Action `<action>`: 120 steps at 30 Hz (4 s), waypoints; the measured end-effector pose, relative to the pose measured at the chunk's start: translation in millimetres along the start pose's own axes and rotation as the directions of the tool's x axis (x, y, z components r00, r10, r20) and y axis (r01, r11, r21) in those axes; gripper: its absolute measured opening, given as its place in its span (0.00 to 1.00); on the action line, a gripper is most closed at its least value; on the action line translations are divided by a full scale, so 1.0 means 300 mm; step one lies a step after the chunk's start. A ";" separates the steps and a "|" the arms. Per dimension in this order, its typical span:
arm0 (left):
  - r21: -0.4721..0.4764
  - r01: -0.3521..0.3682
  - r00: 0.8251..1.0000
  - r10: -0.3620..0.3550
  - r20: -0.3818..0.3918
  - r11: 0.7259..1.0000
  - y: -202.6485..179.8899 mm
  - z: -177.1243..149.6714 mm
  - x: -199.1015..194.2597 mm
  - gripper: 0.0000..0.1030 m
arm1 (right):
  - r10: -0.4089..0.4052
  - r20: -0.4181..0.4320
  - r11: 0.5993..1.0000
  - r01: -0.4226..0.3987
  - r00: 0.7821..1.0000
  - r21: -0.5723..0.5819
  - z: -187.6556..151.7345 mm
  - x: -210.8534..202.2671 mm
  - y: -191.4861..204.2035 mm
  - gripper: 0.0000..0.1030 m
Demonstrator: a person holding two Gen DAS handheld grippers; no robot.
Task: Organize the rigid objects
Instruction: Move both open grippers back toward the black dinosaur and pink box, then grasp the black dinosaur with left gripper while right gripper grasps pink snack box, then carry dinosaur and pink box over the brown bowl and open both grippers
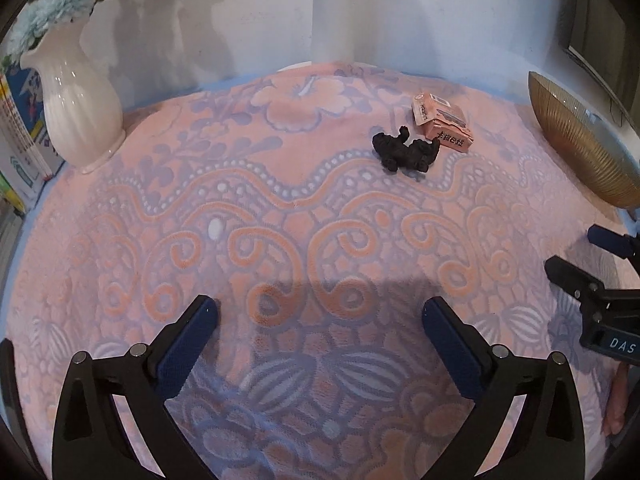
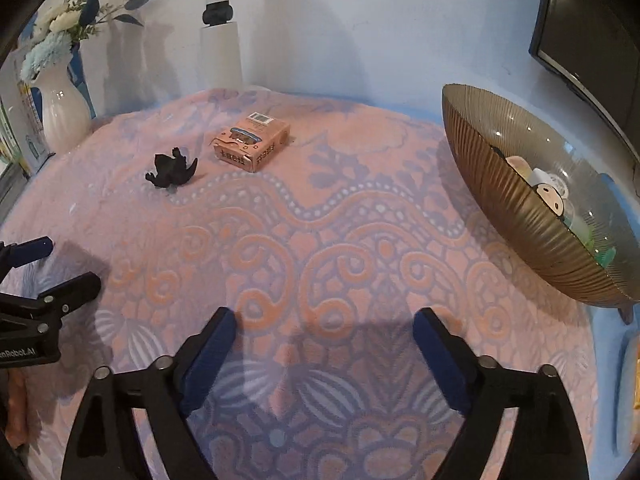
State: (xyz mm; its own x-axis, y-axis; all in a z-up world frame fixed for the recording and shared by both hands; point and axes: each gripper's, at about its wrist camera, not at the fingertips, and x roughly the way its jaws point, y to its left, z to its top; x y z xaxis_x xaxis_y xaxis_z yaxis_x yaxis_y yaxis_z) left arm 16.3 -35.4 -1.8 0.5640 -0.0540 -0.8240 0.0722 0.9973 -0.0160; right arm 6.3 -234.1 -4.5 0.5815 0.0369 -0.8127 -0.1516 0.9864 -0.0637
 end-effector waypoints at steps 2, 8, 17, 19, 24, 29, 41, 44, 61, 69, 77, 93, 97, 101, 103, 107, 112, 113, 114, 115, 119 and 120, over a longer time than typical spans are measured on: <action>0.004 -0.004 1.000 0.004 0.001 1.000 0.000 0.000 -0.001 1.00 | 0.028 -0.027 0.999 -0.027 0.999 0.033 -0.003 0.016 -0.022 1.00; 0.003 -0.005 1.000 0.005 0.002 1.000 -0.004 -0.001 -0.001 1.00 | 0.034 -0.033 0.999 -0.033 0.999 0.037 -0.006 0.024 -0.018 1.00; 0.002 -0.005 1.000 0.005 0.004 1.000 -0.004 -0.003 0.000 1.00 | 0.048 -0.031 0.998 -0.047 0.998 0.048 -0.004 0.024 -0.021 1.00; 0.002 -0.005 1.000 0.005 0.004 1.000 -0.004 -0.003 0.000 1.00 | 0.045 -0.031 0.998 -0.043 0.999 0.048 -0.005 0.022 -0.021 1.00; 0.006 -0.005 1.000 0.005 -0.010 1.000 -0.006 0.000 -0.002 1.00 | 0.042 -0.039 0.998 -0.040 0.998 0.052 0.001 0.023 -0.022 1.00; 0.034 0.087 0.996 -0.087 -0.003 0.996 -0.005 0.076 -0.050 0.99 | 0.117 -0.083 0.991 -0.110 0.990 0.077 0.072 -0.005 -0.019 0.98; 0.127 0.200 0.979 -0.205 0.020 0.971 -0.092 0.263 0.097 0.98 | 0.384 -0.036 0.872 -0.349 0.923 0.342 0.413 0.156 -0.012 0.63; 0.129 0.225 0.974 -0.228 0.005 0.966 -0.111 0.274 0.133 0.96 | 0.374 -0.056 0.879 -0.335 0.926 0.338 0.445 0.211 0.028 0.63; 0.180 0.158 0.987 -0.159 -0.007 0.971 -0.167 0.273 0.182 0.84 | 0.178 -0.081 0.978 -0.167 0.981 0.122 0.407 0.263 0.070 0.44; 0.173 0.172 0.984 -0.179 0.026 0.970 -0.164 0.316 0.204 0.44 | 0.284 -0.094 0.959 -0.284 0.954 0.011 0.160 0.100 -0.017 0.44; 0.210 0.282 0.955 -0.294 0.026 0.936 -0.156 0.143 0.053 0.44 | 0.302 -0.093 0.951 -0.307 0.949 -0.043 -0.050 -0.048 -0.057 0.44; 0.195 0.276 0.957 -0.288 0.034 0.941 -0.163 -0.049 -0.086 0.44 | 0.122 -0.018 0.988 -0.123 0.992 -0.091 -0.151 -0.125 0.085 0.39; 0.199 0.284 0.950 -0.303 0.076 0.938 -0.193 -0.003 -0.145 0.44 | 0.243 0.010 0.970 -0.243 0.970 -0.007 -0.140 -0.194 -0.016 0.39; 0.253 0.307 0.925 -0.350 0.149 0.918 -0.285 0.138 -0.237 0.44 | 0.155 0.154 0.982 -0.169 0.976 0.083 -0.046 -0.338 -0.237 0.39; 0.293 0.310 0.911 -0.371 0.183 0.904 -0.352 0.206 -0.278 0.44 | 0.097 0.207 0.984 -0.125 0.973 0.125 0.005 -0.393 -0.342 0.39; 0.368 0.322 0.876 -0.422 0.234 0.872 -0.523 0.369 -0.323 0.44 | -0.036 0.258 0.978 -0.019 0.966 0.209 0.116 -0.452 -0.530 0.39; 0.332 0.404 0.851 -0.483 0.207 0.852 -0.668 0.515 -0.250 0.44 | -0.093 0.270 0.929 -0.015 0.958 0.371 0.212 -0.454 -0.761 0.39; 0.326 0.412 0.850 -0.488 0.199 0.851 -0.694 0.535 -0.228 0.44 | -0.101 0.261 0.917 -0.013 0.960 0.400 0.230 -0.441 -0.795 0.39; 0.326 0.417 0.849 -0.492 0.195 0.848 -0.716 0.549 -0.213 0.44 | -0.098 0.258 0.910 -0.018 0.961 0.415 0.241 -0.432 -0.819 0.39; 0.326 0.415 0.850 -0.490 0.194 0.849 -0.744 0.551 -0.204 0.44 | -0.099 0.255 0.908 -0.017 0.962 0.419 0.254 -0.419 -0.828 0.39; 0.339 0.420 0.852 -0.494 0.173 0.842 -0.806 0.564 -0.156 0.44 | -0.166 0.189 0.924 0.085 0.968 0.374 0.300 -0.343 -0.821 0.39; 0.344 0.417 0.855 -0.492 0.166 0.841 -0.819 0.560 -0.144 0.44 | -0.169 0.173 0.924 0.095 0.970 0.372 0.303 -0.320 -0.823 0.39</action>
State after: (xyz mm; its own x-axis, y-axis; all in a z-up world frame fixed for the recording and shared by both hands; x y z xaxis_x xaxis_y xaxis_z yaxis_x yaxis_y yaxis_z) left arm 112.4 -286.5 132.9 0.5830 -0.5447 -0.6027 0.5787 0.7992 -0.1625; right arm 60.6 -466.6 141.8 0.7282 -0.1031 -0.6775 0.2121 0.9740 0.0797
